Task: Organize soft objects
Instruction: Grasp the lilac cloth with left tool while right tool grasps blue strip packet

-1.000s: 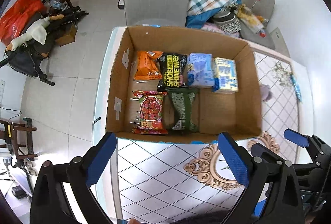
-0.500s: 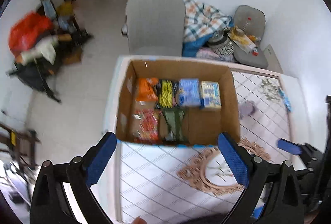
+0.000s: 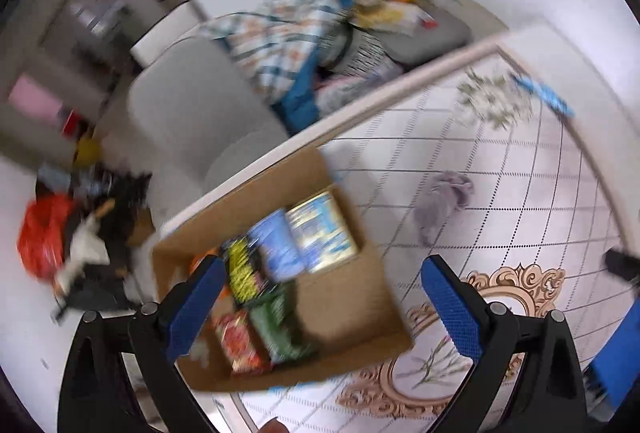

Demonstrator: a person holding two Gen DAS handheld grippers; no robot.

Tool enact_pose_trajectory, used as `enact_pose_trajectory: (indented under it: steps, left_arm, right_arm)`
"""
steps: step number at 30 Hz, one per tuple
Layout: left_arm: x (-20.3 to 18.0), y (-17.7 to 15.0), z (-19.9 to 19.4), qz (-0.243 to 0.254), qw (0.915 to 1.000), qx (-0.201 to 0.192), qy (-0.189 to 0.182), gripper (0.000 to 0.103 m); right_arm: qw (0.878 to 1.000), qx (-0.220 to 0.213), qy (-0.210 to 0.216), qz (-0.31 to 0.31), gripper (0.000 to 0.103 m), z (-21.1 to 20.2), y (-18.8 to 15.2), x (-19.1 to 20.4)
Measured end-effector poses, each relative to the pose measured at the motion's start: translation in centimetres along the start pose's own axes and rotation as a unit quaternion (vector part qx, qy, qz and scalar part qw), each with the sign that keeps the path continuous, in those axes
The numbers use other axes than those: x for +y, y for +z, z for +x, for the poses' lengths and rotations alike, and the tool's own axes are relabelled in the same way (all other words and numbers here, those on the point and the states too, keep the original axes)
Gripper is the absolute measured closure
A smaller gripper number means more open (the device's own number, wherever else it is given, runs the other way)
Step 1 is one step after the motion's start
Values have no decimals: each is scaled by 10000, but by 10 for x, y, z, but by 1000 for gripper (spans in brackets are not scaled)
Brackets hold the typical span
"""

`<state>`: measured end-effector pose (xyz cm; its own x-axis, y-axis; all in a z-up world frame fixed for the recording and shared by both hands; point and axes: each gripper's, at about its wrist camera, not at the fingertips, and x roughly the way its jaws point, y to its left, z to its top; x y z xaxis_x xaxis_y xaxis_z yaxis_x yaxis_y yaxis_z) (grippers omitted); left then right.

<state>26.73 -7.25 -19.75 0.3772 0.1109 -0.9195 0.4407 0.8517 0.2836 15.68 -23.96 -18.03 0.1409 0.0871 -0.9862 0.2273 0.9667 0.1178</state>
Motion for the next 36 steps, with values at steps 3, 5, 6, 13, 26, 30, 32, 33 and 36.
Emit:
enact_pose_trajectory:
  steps: [3,5,6,13,26,30,32,33,36]
  left_arm:
    - [-40,29,38,516,9982,308,27,3]
    - [-63,40,65,790,9951,587,46,3]
    - [-75,46,80,908,9931,743,9,3]
    - [-129,61,165,1413,9748,1699,-309,3]
    - [-129,87,216,61,9656,2418,-953,67]
    - [-126,94,219,-871,9496,2535,-1624,67]
    - [-129,95,223,-1097,9434,2591,-1757,67]
    - [-131,95,224,-1128,9422,2613,-1770,66]
    - [-136,92,230,-1179,9394,2664,-1809,65]
  right_arm:
    - [9988,75,-478,104,0,15,18,-52]
    - [9978,181,-625,160,0,25,28,-77]
    - [9974,251,-657,182,0,33,34,-92]
    - [9939,612,-908,158,0,85,74,-150]
    - [9934,817,-794,89,0,147,181,-185]
    - [9924,902,-823,138,0,172,217,-199]
    - [9908,1025,-861,185,0,187,232,-206]
    - [9904,1086,-833,216,1,195,238,-210]
    - [9880,1250,-852,314,25,212,248,-219]
